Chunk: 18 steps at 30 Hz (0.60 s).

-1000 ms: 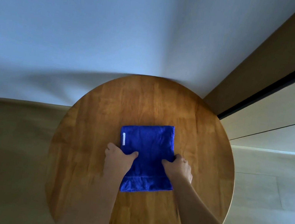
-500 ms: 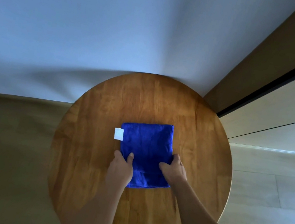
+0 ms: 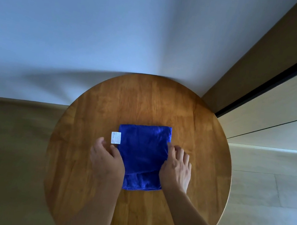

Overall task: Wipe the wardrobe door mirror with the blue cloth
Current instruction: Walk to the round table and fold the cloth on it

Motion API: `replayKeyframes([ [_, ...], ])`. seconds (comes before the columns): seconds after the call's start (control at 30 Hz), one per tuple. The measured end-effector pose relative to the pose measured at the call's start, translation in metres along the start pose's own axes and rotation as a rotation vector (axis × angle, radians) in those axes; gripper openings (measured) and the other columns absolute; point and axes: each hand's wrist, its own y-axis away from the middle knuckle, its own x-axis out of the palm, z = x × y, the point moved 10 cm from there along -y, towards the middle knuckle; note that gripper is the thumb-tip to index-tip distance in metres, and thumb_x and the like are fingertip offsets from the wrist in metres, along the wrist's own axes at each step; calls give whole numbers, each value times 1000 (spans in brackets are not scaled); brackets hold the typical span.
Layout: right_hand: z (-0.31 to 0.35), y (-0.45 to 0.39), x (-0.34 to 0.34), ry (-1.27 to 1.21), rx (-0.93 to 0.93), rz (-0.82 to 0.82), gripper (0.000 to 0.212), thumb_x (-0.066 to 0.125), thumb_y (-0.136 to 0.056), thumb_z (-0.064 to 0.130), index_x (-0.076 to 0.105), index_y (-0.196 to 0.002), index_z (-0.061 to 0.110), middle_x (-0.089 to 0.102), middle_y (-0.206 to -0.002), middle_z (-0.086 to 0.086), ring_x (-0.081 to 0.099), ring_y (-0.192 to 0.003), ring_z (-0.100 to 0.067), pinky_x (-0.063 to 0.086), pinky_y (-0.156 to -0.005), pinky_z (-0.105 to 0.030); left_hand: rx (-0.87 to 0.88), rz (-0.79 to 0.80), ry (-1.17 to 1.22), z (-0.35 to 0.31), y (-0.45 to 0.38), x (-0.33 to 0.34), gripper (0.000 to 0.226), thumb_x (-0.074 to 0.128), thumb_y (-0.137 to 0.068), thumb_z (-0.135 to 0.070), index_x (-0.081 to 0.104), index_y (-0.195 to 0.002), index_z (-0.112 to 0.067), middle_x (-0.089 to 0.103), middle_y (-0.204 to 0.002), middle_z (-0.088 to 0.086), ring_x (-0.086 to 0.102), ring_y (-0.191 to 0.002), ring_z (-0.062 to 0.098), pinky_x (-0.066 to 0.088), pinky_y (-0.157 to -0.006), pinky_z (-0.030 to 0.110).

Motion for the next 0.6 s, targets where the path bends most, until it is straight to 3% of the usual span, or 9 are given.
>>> replayKeyframes([
  [0.07,8,-3,-2,-18,-50,-16,53,46,-87,14,39,-139,23,44,-133,4,42,-115,-17,38,-92,-30,-176,84,137,12,-12,14,44,56,-92,-29,44,-130,-9,56,-121,7,57,-105,23,52,-84,36],
  [0.1,7,-2,-4,-39,-36,-28,49,47,-86,16,45,-135,22,48,-129,5,44,-113,-17,38,-91,-31,-159,150,149,10,-14,23,39,56,-92,-29,49,-124,-9,59,-115,5,59,-99,20,52,-77,30],
  [0.17,1,-1,-3,-66,3,-18,38,46,-87,20,55,-124,22,56,-116,8,49,-104,-14,36,-88,-29,45,181,39,-9,-15,26,22,56,-92,-21,59,-110,-9,63,-99,3,59,-86,15,40,-62,18],
  [0.23,-2,2,2,-22,-23,22,32,45,-88,20,61,-116,23,58,-106,9,52,-95,-11,36,-84,-26,239,133,-88,-28,-10,21,20,57,-91,-14,63,-109,-9,61,-95,2,54,-84,13,38,-63,20],
  [0.33,0,8,4,98,-113,38,29,51,-84,15,64,-109,19,58,-105,5,54,-91,-15,40,-81,-27,517,170,-362,-44,7,31,33,55,-91,-22,58,-124,-16,54,-126,4,48,-113,20,45,-88,32],
  [0.43,9,10,-2,107,-156,-31,41,65,-78,16,64,-118,14,59,-124,-7,57,-108,-27,47,-87,-40,717,331,-728,-29,27,59,62,37,-96,-44,17,-149,-18,8,-158,3,11,-144,24,14,-115,42],
  [0.47,14,11,2,122,-184,1,53,65,-81,24,55,-132,13,51,-138,-10,50,-122,-32,44,-97,-46,735,375,-800,-21,30,65,70,29,-96,-51,0,-150,-16,-9,-158,3,-4,-145,24,5,-116,45],
  [0.53,15,15,28,237,-223,195,74,39,-94,51,9,-153,18,3,-161,-8,10,-146,-34,11,-116,-50,704,441,-857,-7,32,72,87,19,-89,-67,-22,-145,-14,-30,-152,3,-23,-141,25,-7,-114,48],
  [0.6,3,21,51,318,-200,323,79,5,-88,66,-27,-145,21,-36,-151,-3,-23,-143,-31,-15,-113,-47,664,499,-860,4,33,76,108,17,-75,-84,-33,-139,-14,-40,-146,3,-30,-138,26,-14,-110,49],
])
